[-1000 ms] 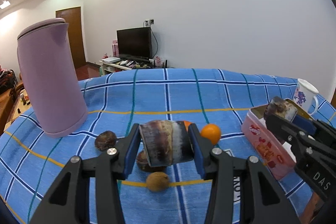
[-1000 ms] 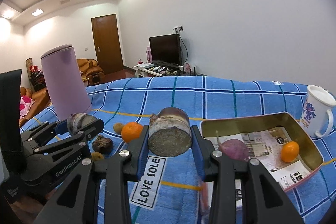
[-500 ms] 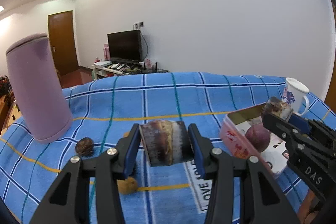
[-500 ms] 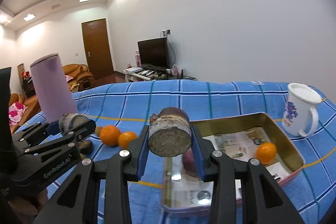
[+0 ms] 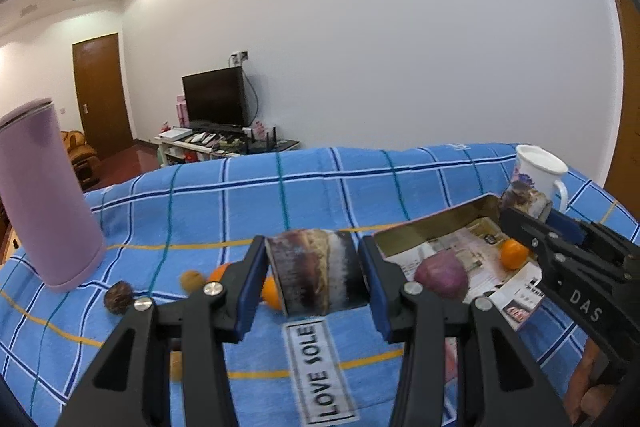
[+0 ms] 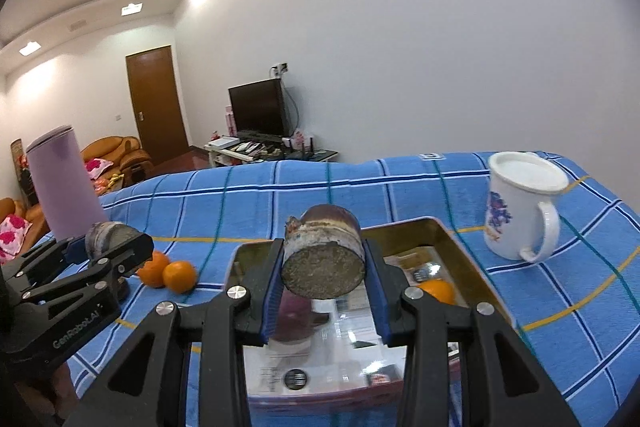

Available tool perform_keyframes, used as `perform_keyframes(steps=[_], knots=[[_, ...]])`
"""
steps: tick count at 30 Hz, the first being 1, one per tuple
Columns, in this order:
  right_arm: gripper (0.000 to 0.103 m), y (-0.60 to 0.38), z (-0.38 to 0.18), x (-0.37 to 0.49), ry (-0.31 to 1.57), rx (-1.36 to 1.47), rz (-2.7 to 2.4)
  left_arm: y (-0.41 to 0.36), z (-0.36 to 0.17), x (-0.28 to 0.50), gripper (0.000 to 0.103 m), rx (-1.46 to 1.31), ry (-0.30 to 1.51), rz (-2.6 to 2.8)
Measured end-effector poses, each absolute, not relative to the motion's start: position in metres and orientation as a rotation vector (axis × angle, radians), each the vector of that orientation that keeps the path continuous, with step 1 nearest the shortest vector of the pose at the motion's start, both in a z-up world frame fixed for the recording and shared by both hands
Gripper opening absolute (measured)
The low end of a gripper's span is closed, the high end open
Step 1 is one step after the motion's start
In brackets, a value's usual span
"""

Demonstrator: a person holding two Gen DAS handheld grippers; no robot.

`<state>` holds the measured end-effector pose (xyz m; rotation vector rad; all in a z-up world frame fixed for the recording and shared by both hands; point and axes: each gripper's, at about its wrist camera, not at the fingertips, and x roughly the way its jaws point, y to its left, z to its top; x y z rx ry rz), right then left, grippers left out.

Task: Organize fruits
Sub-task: 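Carry both held log pieces over the tin box, then lower both log pieces into the tin box and open both tools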

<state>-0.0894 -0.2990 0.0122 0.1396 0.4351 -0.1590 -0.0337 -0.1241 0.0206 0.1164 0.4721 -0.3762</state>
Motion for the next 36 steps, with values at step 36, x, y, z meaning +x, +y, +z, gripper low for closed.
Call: perform_keyframes(steps=[36], knots=[[0.039,-0.382,-0.004,-0.054,0.56,0.11,-0.232,-0.249,-0.003,-0.015,0.048,0.196,0.551,-0.501]])
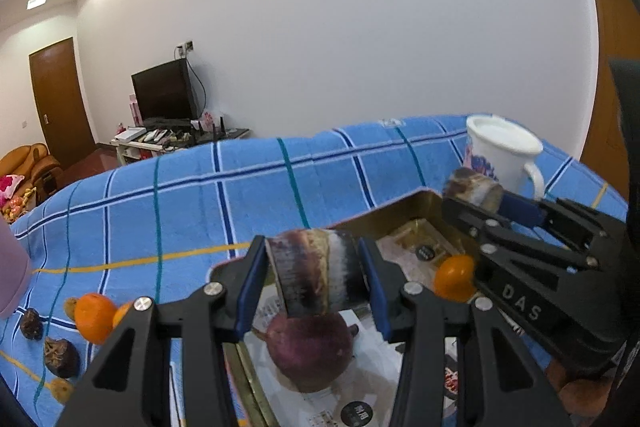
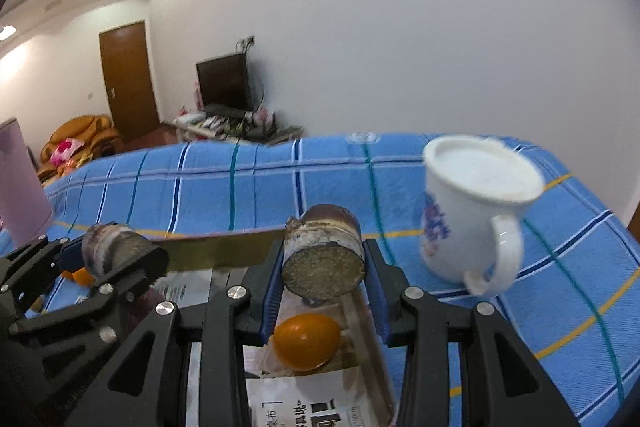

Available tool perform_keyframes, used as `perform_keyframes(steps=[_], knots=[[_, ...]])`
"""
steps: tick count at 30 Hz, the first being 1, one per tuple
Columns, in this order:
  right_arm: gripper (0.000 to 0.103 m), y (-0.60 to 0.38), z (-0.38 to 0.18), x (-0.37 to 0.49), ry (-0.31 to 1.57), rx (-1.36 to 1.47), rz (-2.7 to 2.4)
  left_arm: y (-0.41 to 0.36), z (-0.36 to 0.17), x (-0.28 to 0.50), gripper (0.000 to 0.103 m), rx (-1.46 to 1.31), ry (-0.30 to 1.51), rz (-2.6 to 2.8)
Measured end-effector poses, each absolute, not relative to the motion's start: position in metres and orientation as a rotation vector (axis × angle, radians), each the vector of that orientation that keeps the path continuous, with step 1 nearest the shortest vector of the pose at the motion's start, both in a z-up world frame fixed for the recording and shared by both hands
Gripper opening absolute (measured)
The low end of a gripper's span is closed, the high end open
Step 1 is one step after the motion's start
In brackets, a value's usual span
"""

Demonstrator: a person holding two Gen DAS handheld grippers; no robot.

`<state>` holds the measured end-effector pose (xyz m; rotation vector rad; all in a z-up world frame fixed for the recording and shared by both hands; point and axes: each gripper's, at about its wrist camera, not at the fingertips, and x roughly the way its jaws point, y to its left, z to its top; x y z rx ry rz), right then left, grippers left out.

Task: Organize fruits
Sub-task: 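Lower both log pieces into the tin box and open both tools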

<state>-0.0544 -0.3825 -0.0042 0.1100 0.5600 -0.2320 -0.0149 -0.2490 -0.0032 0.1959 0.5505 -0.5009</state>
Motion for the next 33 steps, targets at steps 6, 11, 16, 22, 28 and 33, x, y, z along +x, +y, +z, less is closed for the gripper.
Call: perform_keyframes(steps=[6,11,16,22,28,33], knots=[[0.039,-0.38,-0.01,-0.045,0.607,0.101,-0.178,-0.253,-0.007,-0.013,0.048,0.214,0.569,-0.492],[0.039,-0.382,-0.015,-0.036,0.645,0.11,-0.146,-0.254,-0.008,-0.014,0.048,0.23,0.565,-0.466],[0.04,-0.381,-0.02,-0.03,0.686,0.122,-0.104,-0.256,-0.01,-0.016,0.048,0.261,0.544,-0.433],[0.041,-0.383,-0.026,-0.024,0.726,0.155,-0.092,-0.251,-0.01,-0.014,0.051,0.254,0.555,-0.431],[0.043,-0.385,-0.024,-0.031,0.713,0.184,-0.096,-0.244,-0.008,-0.013,0.069,0.227,0.552,-0.4],[0.056,-0.393,-0.016,-0.048,0.632,0.216,-0.116,-0.229,0.001,-0.013,0.1,0.158,0.515,-0.367]])
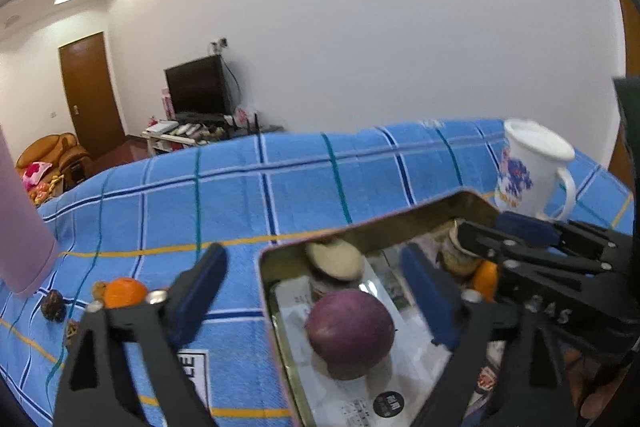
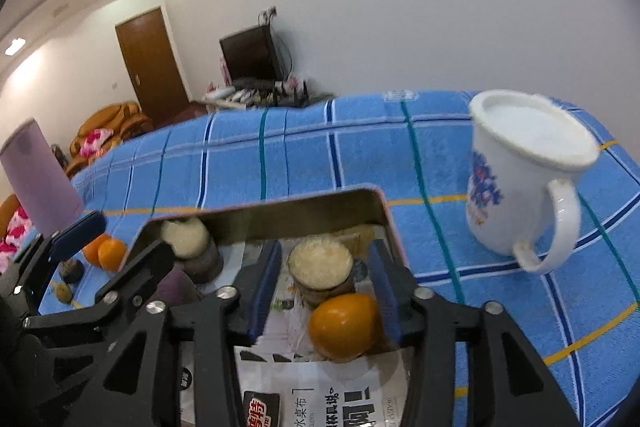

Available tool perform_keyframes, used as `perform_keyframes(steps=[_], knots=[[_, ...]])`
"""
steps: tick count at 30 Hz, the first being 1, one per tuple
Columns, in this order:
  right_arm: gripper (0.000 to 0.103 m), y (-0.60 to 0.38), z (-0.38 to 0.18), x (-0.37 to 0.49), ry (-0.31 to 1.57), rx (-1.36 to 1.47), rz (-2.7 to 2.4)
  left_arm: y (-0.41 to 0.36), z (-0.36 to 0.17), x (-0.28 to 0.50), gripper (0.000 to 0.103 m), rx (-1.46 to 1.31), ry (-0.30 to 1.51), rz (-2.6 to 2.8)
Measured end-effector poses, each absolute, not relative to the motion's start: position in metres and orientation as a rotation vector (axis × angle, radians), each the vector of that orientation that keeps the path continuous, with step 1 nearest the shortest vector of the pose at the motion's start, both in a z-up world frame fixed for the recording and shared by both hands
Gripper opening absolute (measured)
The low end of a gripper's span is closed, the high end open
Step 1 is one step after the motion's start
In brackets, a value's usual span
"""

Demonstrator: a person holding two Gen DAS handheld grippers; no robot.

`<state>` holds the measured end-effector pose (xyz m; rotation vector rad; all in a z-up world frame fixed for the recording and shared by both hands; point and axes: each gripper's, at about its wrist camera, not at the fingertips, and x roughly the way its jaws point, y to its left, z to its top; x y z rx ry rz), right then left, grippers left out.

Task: Organize fruits
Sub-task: 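Lower both log pieces into the tin box and open both tools, then withdraw both open tools from the tin box back over the table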

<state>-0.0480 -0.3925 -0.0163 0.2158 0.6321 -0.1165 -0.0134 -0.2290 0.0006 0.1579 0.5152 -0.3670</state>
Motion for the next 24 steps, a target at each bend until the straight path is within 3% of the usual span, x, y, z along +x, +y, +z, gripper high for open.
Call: perform_keyframes(steps=[4,18,24], knots=[[0.08,-0.402,-0.006,-0.063,0.532,0.262,-0.141,-0.219,0.01,-0.019,0.103,0.107,0.458,-0.379],[0.081,-0.399,0.017,-0.106,0.287,0.199,-0.293,-0.221,0.003,-0.021,0.103,0.156,0.452,-0.332],[0.081,-0.402,0.017,-0.107,0.287,0.2,-0.326,-0.222,0.0,-0.026,0.103,0.171,0.441,-0.324]])
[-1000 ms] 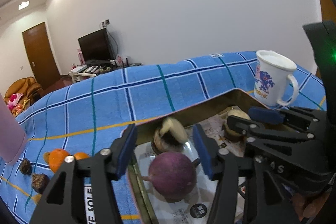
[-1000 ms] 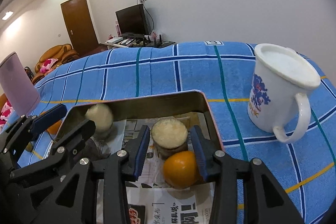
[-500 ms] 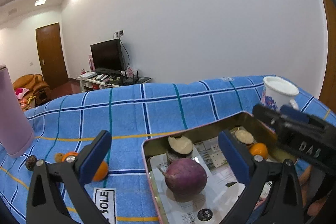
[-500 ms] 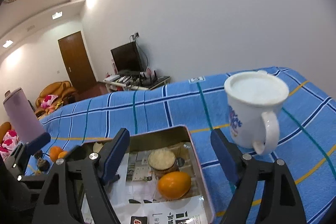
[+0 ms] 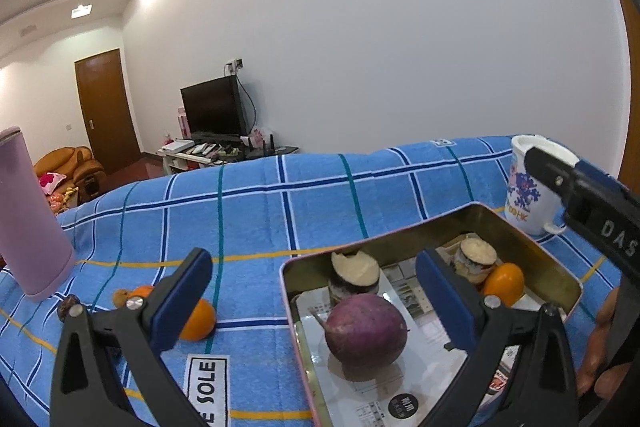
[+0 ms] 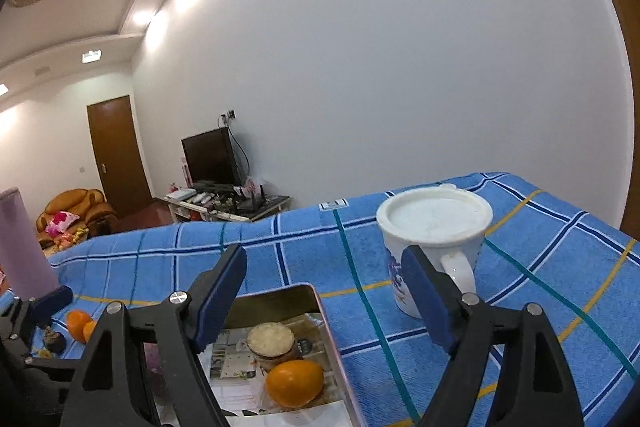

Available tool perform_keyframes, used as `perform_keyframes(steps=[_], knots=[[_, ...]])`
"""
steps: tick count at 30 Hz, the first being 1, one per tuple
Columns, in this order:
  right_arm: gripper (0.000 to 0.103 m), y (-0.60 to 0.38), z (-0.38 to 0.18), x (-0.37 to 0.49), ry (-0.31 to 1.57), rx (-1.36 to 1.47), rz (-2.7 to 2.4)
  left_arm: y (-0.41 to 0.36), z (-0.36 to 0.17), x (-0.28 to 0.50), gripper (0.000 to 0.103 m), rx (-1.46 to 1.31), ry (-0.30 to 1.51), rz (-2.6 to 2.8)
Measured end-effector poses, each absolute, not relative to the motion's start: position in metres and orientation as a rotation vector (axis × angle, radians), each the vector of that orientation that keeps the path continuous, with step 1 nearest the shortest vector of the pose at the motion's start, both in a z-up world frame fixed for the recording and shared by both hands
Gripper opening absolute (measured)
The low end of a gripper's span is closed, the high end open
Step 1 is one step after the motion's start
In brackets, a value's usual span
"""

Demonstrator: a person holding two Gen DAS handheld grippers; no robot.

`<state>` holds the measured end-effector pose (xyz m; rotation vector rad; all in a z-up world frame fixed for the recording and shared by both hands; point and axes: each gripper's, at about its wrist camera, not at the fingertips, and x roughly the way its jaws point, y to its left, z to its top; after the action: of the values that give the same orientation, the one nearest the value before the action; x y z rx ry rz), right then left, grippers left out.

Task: Organize fruits
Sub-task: 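Withdraw both open tools from the tin box back over the table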

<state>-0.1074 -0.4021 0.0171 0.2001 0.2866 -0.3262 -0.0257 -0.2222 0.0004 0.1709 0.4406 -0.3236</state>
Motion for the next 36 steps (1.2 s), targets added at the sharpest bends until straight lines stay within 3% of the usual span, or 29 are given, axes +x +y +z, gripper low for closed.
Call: perform_keyframes(steps=[36], knots=[[0.081,-0.368,0.016,-0.114,0.297,0.153,-0.341,-0.17,-0.001,-0.032,0.103,0.118,0.463,-0.218]])
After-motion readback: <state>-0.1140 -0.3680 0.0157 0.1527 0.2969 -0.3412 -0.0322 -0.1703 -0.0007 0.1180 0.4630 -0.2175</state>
